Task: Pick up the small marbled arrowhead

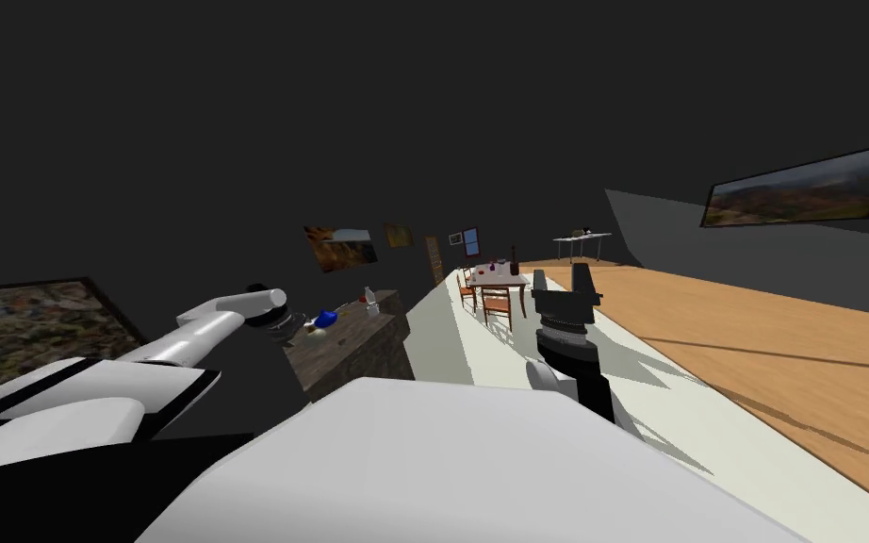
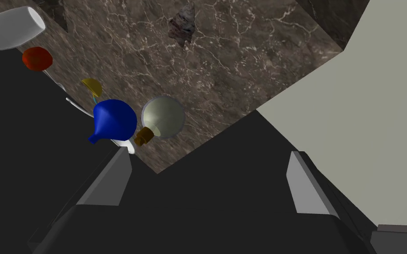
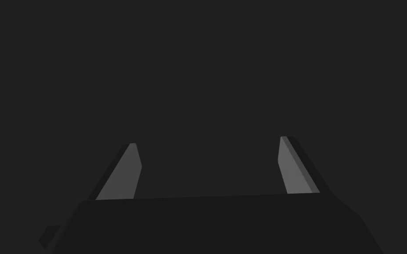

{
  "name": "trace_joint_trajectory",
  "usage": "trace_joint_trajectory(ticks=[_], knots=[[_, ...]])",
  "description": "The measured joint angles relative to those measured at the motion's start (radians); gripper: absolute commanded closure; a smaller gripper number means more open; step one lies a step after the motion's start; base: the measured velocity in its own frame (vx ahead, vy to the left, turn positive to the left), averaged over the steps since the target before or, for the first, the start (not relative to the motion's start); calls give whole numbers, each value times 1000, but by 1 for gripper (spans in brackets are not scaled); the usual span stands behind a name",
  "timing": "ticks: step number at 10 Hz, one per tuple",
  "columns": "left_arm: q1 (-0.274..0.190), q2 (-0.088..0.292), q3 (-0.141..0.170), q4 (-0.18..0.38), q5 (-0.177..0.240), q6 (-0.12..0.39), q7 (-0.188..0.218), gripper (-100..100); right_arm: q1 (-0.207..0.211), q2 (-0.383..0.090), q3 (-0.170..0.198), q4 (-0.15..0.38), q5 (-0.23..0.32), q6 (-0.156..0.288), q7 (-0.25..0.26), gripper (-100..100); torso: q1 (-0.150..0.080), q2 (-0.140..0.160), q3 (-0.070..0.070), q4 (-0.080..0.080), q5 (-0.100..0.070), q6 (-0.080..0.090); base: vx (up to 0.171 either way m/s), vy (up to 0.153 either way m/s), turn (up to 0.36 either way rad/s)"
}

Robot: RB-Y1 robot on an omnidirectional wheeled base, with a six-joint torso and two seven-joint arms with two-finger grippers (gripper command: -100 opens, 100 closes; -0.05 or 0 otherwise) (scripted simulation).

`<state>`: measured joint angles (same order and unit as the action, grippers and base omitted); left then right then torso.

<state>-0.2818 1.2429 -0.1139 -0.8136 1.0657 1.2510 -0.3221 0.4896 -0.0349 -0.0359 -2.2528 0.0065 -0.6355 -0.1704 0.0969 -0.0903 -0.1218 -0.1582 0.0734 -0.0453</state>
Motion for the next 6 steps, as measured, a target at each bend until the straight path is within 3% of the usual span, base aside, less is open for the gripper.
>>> trace_joint_trajectory(ticks=[1, 2, 4, 6], knots=[[49, 35, 15, -43, 34, -9, 28, -100, 0, 0, 0, 0, 0, 0, 0, 0, 0, 3, 2, 1, 0, -1, -64, -54, -151], [65, 59, 10, -10, 47, -21, 16, -100, 0, 0, 0, 0, 0, 0, 0, 0, 2, 1, 1, 1, -1, -3, -14, -7, 55], [120, 119, 28, -36, 80, -30, 28, -100, 0, 0, 0, 0, 0, 0, 0, 0, 1, 0, 0, 0, 0, 0, -98, -103, -370], [184, 177, 44, -67, 132, -48, 48, -100, 0, 0, 0, 0, 0, 0, 0, 0, 2, 0, 1, 1, -1, -2, -29, -40, -101]])
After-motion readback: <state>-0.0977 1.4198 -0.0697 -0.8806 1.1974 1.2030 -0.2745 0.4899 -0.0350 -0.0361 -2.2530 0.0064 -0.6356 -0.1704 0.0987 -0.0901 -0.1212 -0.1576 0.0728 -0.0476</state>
